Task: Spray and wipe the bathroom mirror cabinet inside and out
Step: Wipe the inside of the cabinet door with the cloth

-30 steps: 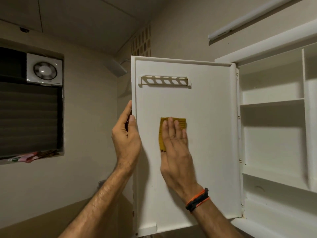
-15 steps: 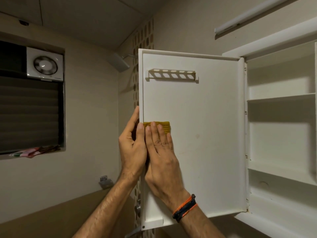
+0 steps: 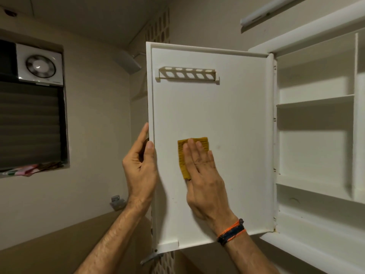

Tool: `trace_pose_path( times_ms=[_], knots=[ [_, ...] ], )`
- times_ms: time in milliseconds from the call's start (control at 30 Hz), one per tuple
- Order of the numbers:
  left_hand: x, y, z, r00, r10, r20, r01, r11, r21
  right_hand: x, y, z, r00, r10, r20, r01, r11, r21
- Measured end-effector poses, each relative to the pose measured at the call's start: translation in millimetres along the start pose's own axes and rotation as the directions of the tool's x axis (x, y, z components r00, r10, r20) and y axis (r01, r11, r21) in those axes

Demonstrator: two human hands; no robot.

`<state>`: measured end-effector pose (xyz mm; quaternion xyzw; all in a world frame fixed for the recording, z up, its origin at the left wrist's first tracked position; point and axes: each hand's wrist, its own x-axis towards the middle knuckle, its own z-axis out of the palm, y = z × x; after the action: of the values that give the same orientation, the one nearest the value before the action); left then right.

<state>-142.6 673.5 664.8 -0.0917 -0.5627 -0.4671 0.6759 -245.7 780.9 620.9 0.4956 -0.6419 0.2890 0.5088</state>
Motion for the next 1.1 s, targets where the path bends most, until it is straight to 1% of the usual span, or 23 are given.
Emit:
trace_pose_path(
  times_ms=[200,333,433,500,667,833,1033,1100],
  knots=[
    [0,0,1,1.0,-0.003,-0.022,0.003,1.0,0.01,-10,46,-16,0.995,0.097,-0.038,-0.099,0.994,-0.044],
    [-1,-1,1,1.0,0.011,-0.026,-0.01,1.0,0.018,-17,77,-30,0.98,0.189,-0.068,-0.192,0.98,-0.042],
    [-1,-3,0,1.0,0.009,-0.022,-0.009,1.0,0.029,-21,100,-42,0.955,0.284,-0.084,-0.286,0.958,-0.016],
    [-2,-3,0,1.0,0.01,-0.026,-0.009,0.999,0.04,-23,110,-49,0.946,0.313,-0.082,-0.313,0.95,0.004],
    [-3,-2,2,0.999,0.026,-0.028,-0.025,0.998,0.056,-26,110,-51,0.951,0.303,-0.052,-0.301,0.953,0.042],
    [-3,-1,3,0.999,0.037,-0.025,-0.035,0.997,0.064,-54,110,-49,0.955,0.297,-0.006,-0.297,0.955,0.015],
    [-4,-2,4,0.999,0.024,-0.034,-0.022,0.998,0.061,-56,86,-33,0.927,0.372,-0.047,-0.369,0.928,0.056],
    [-5,-2,4,0.999,0.024,-0.035,-0.022,0.998,0.06,-53,72,-25,0.93,0.364,-0.046,-0.361,0.93,0.062]
  ],
)
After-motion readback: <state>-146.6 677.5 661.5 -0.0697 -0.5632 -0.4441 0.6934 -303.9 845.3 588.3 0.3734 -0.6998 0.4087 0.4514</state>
